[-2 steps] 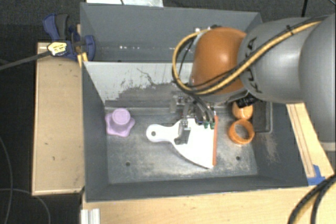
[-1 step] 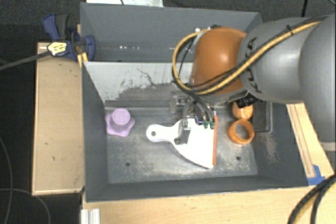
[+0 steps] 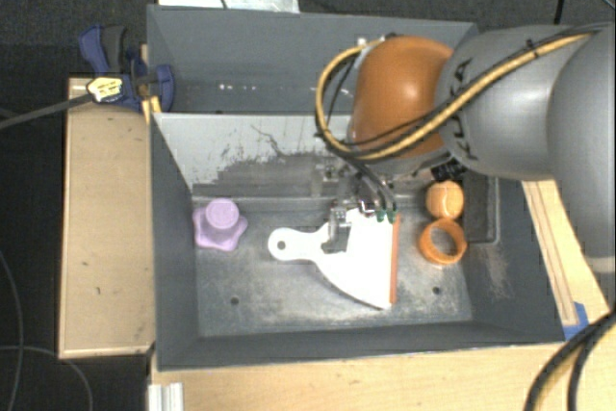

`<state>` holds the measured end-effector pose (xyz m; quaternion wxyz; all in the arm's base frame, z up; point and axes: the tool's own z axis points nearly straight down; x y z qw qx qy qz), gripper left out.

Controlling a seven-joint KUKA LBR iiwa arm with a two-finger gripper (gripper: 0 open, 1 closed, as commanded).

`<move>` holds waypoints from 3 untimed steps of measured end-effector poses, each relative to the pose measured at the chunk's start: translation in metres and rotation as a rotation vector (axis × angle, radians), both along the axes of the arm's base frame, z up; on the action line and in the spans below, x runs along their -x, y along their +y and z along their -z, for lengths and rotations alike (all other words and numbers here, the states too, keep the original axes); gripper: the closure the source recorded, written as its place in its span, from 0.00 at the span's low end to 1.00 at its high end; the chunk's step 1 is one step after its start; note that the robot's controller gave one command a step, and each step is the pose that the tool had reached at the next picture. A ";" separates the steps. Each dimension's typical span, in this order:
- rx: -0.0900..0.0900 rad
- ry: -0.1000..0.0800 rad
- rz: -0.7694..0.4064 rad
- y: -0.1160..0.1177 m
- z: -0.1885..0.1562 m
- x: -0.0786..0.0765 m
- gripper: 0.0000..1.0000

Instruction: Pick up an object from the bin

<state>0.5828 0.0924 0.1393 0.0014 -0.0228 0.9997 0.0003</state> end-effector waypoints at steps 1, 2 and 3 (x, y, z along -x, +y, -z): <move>-0.001 -0.003 0.075 -0.017 0.032 0.005 0.00; 0.000 0.000 0.218 -0.004 0.068 -0.010 1.00; 0.000 0.000 0.218 -0.004 0.068 -0.010 1.00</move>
Offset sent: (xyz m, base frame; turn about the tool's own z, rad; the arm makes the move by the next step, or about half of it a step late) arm 0.0091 -0.0035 -0.0693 0.2177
